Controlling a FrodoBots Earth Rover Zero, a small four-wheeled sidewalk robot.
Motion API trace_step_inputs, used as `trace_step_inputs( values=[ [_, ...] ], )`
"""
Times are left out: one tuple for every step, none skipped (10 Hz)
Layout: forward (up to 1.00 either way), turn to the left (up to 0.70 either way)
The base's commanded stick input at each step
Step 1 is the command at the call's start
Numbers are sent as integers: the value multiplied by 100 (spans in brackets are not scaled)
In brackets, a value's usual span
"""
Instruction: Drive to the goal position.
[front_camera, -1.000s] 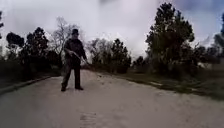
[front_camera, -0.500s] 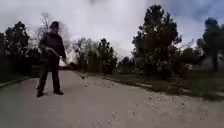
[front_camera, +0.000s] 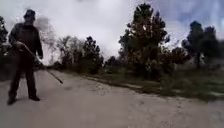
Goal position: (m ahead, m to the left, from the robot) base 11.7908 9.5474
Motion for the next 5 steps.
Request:
trace_step_inputs(
  values=[
    [70,27],
    [70,27],
    [70,27],
    [70,27],
    [70,27]
  ],
)
